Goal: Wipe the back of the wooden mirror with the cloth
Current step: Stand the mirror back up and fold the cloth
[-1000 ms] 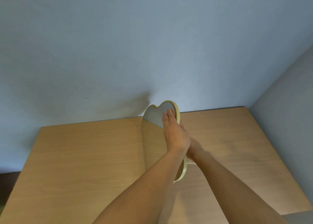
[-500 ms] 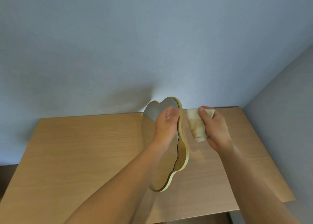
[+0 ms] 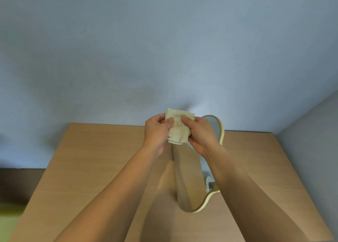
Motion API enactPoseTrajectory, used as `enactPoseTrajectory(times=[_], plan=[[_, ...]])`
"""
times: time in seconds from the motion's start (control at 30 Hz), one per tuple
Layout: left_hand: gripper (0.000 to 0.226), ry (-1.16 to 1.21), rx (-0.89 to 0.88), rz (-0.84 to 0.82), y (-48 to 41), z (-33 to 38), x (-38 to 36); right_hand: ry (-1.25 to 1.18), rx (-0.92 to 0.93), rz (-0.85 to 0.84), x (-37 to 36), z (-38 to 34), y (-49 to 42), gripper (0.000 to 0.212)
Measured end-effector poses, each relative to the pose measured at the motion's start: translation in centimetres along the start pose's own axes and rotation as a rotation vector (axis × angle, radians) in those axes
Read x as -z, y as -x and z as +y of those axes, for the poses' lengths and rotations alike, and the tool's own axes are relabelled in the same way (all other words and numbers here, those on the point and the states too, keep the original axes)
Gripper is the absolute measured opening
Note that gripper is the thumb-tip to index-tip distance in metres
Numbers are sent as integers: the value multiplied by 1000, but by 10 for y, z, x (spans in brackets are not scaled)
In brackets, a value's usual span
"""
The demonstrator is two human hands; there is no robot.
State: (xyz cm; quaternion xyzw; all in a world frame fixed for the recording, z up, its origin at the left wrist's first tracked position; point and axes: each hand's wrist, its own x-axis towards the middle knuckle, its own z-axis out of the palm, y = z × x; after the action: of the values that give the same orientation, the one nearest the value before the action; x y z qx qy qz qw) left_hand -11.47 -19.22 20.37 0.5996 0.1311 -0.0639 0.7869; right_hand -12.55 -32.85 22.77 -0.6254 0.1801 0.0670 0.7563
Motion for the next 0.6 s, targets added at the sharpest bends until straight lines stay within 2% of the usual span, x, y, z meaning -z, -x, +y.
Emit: enactPoseTrajectory(times=[0.1, 0.27, 0.43, 0.6], plan=[[16, 27, 24, 58, -15, 10, 51, 114, 9, -34, -49, 11, -16, 14], [15, 33, 42, 173, -47, 18, 144, 243, 1, -91, -140, 43, -48, 18], [16, -15, 76, 264, -81, 8, 234, 370, -13, -143, -225, 92, -79, 3], [18, -124, 126, 333, -116, -15, 309, 569, -37, -146, -289, 152, -116, 11]])
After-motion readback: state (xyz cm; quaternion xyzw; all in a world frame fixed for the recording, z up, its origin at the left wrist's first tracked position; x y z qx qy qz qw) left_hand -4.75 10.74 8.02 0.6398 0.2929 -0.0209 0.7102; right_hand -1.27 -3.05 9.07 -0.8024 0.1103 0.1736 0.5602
